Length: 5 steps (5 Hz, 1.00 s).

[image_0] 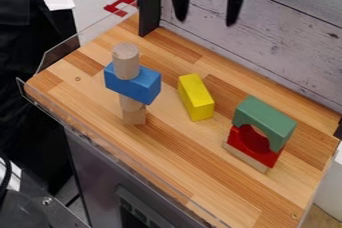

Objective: Taking off the yellow rectangular block and place it in the middle of the table

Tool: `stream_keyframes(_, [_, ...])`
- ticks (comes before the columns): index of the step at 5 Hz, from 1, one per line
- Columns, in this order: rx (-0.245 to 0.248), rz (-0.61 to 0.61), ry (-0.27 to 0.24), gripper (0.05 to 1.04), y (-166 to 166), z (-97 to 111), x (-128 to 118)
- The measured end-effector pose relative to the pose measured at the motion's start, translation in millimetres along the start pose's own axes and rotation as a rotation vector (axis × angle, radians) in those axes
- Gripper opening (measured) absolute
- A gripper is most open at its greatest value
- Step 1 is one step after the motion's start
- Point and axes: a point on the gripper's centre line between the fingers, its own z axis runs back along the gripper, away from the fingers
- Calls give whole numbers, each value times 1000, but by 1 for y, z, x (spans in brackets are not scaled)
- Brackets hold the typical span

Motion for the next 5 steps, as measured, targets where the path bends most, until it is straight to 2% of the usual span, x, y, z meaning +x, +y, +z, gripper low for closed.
stream_keyframes(1, [124, 5, -25, 1000, 7, 8, 20])
stream_keyframes(2, [197, 61, -18, 1000, 13, 7, 17])
stream_keyframes(3, [170, 103, -17, 1000, 12, 3, 2])
stream_keyframes(4, [111, 126, 5, 1000, 11, -6, -18])
stream_keyframes(5, [72, 154, 19, 1000, 13, -12, -29])
